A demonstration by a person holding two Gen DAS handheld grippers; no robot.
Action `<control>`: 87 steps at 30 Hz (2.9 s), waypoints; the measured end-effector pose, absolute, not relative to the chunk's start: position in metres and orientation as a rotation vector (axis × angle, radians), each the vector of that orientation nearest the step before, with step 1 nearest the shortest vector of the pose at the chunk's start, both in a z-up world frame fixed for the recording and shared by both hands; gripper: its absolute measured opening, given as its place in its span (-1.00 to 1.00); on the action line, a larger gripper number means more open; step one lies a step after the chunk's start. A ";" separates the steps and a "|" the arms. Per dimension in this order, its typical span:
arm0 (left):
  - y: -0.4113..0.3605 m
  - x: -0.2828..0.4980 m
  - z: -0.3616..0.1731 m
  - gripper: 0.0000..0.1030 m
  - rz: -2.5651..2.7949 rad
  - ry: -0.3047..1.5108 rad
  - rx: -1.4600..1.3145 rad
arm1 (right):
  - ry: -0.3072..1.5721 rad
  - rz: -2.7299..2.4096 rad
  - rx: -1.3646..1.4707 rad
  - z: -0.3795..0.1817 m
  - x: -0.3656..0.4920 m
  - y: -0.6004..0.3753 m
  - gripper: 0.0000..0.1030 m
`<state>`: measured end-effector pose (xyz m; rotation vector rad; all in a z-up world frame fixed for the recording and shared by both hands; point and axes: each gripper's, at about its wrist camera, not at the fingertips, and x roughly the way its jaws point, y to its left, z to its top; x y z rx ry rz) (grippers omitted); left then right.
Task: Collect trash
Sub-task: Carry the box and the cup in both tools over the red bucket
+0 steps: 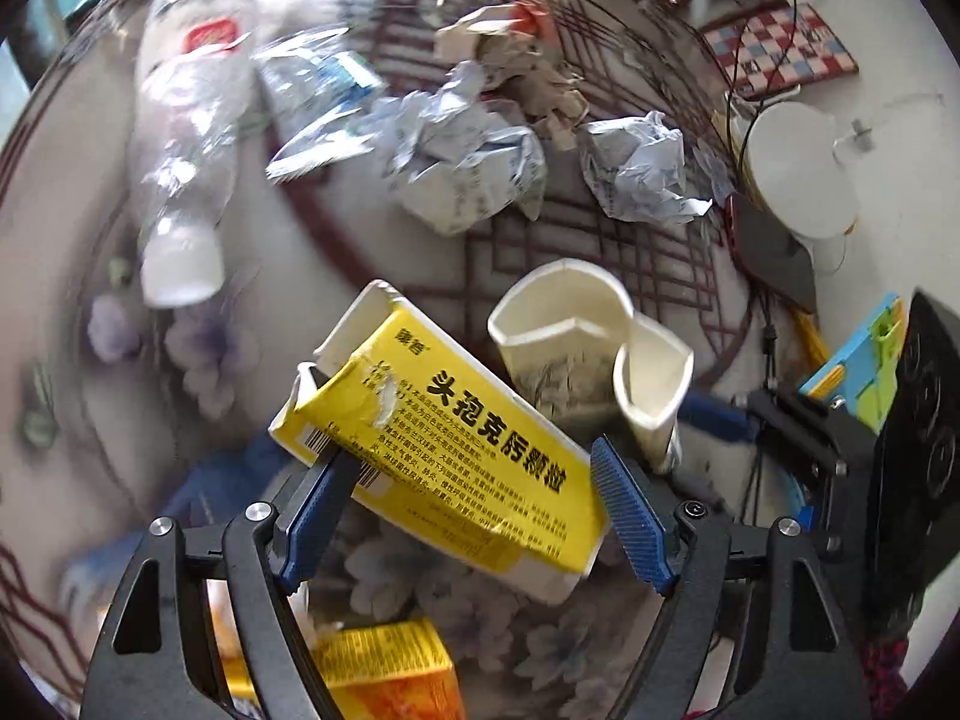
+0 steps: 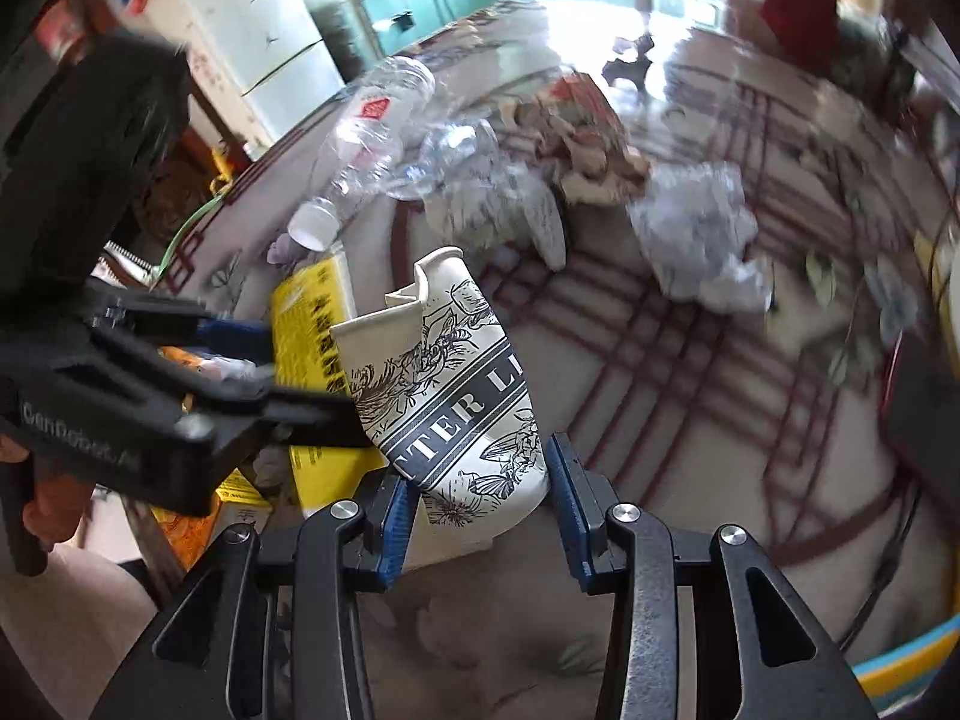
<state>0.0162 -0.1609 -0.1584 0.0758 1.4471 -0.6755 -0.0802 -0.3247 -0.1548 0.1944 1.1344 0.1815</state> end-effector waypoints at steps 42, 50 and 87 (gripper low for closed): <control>-0.078 0.023 -0.077 -0.35 -0.633 1.130 0.060 | 0.815 -0.020 0.431 -0.075 -0.089 -0.322 -0.24; -0.044 0.035 -0.053 -0.35 -0.579 1.042 0.013 | 0.775 0.063 0.417 -0.054 -0.068 -0.273 -0.24; 0.201 0.152 -0.087 -0.32 -0.369 1.034 0.003 | 0.819 0.044 0.355 -0.033 0.028 -0.046 -0.24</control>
